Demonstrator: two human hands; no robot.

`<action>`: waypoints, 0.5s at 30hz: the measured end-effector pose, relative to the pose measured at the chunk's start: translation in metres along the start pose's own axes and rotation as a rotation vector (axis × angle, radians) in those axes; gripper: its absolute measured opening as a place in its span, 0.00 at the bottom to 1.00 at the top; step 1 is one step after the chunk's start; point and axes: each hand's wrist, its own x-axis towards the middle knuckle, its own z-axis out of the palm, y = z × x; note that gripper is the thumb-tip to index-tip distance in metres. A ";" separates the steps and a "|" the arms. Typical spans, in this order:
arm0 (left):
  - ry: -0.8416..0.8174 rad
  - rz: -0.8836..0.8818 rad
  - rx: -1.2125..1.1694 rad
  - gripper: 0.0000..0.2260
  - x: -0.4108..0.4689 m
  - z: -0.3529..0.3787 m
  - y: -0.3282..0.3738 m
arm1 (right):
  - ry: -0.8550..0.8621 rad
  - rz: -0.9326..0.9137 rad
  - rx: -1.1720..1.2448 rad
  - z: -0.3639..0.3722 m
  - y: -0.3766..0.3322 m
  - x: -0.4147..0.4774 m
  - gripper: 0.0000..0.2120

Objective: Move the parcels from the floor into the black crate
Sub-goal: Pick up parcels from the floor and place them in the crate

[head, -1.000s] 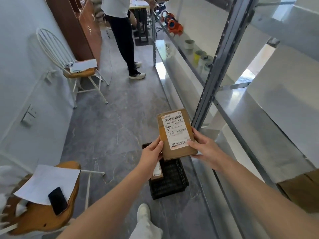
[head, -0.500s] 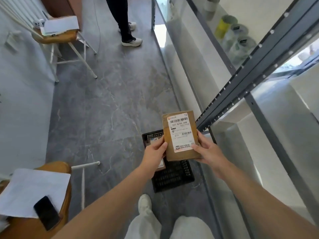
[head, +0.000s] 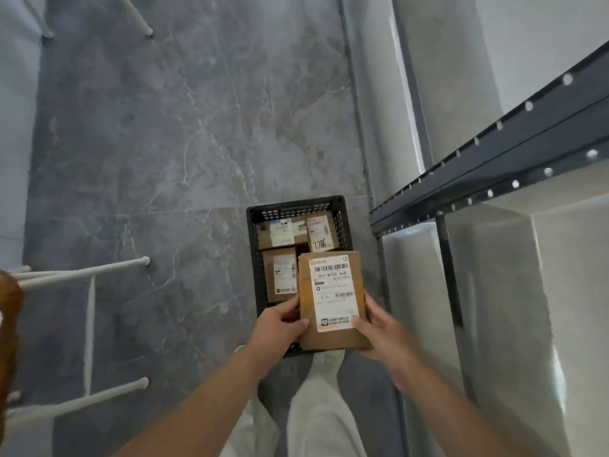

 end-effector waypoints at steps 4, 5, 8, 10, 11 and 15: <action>0.080 -0.081 0.097 0.23 0.075 0.018 -0.050 | -0.069 0.013 -0.100 0.000 0.042 0.079 0.28; 0.093 -0.076 0.124 0.23 0.095 0.020 -0.062 | -0.087 0.002 -0.128 0.001 0.050 0.100 0.28; 0.160 -0.066 0.181 0.23 0.153 0.023 -0.093 | -0.111 -0.025 -0.215 0.008 0.069 0.163 0.27; 0.185 -0.080 0.150 0.23 0.190 0.026 -0.110 | -0.100 -0.044 -0.307 0.014 0.082 0.202 0.28; 0.184 -0.090 0.122 0.23 0.208 0.030 -0.118 | -0.095 -0.061 -0.358 0.017 0.088 0.220 0.28; 0.238 -0.136 0.063 0.22 0.267 0.046 -0.149 | -0.037 -0.066 -0.501 0.023 0.107 0.279 0.27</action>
